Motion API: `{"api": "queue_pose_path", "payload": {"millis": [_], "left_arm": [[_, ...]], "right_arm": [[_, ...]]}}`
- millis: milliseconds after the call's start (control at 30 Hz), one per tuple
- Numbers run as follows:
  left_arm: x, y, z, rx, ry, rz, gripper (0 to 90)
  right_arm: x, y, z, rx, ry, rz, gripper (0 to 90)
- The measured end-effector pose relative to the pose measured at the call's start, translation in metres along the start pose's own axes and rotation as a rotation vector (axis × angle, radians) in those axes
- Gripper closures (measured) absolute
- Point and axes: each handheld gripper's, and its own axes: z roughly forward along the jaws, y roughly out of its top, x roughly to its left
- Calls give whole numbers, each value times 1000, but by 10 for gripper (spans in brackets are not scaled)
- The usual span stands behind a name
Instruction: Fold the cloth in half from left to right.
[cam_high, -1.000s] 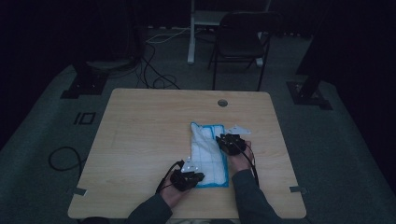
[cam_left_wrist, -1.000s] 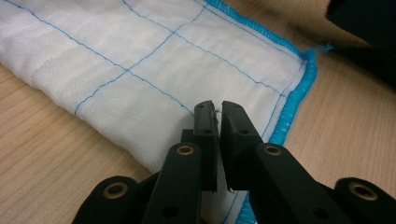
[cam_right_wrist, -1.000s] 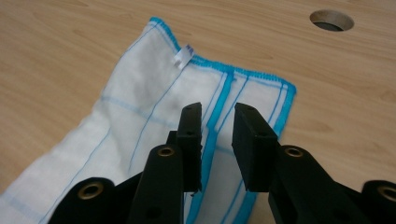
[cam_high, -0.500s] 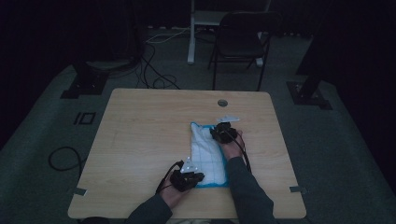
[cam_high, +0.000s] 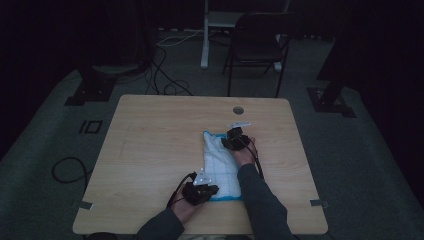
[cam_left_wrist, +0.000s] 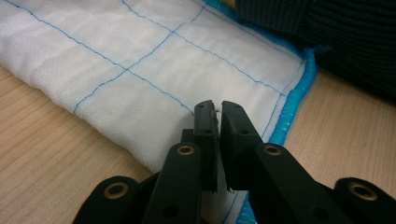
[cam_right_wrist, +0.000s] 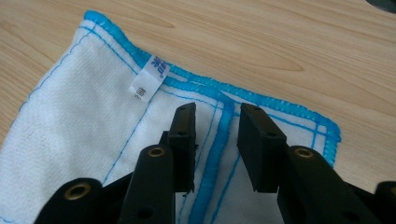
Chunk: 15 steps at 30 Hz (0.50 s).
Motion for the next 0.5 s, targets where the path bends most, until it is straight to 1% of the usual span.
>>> {"api": "queue_pose_path", "payload": {"millis": [67, 133, 200, 267, 400, 500], "left_arm": [[0, 0, 0, 0, -1, 0, 857], [0, 0, 0, 0, -3, -3, 856], [1, 0, 0, 0, -4, -4, 857], [0, 0, 0, 1, -4, -4, 858], [1, 0, 0, 2, -5, -5, 860], [1, 0, 0, 3, -6, -5, 861]], "right_arm": [[3, 1, 1, 5, -7, -21, 709], [4, 1, 1, 8, -8, -43, 761], [6, 2, 1, 9, -22, -68, 841], [8, 2, 0, 3, -37, -78, 878], [5, 3, -2, -5, -45, -54, 886], [0, 4, -6, -13, -64, -43, 887]]}}
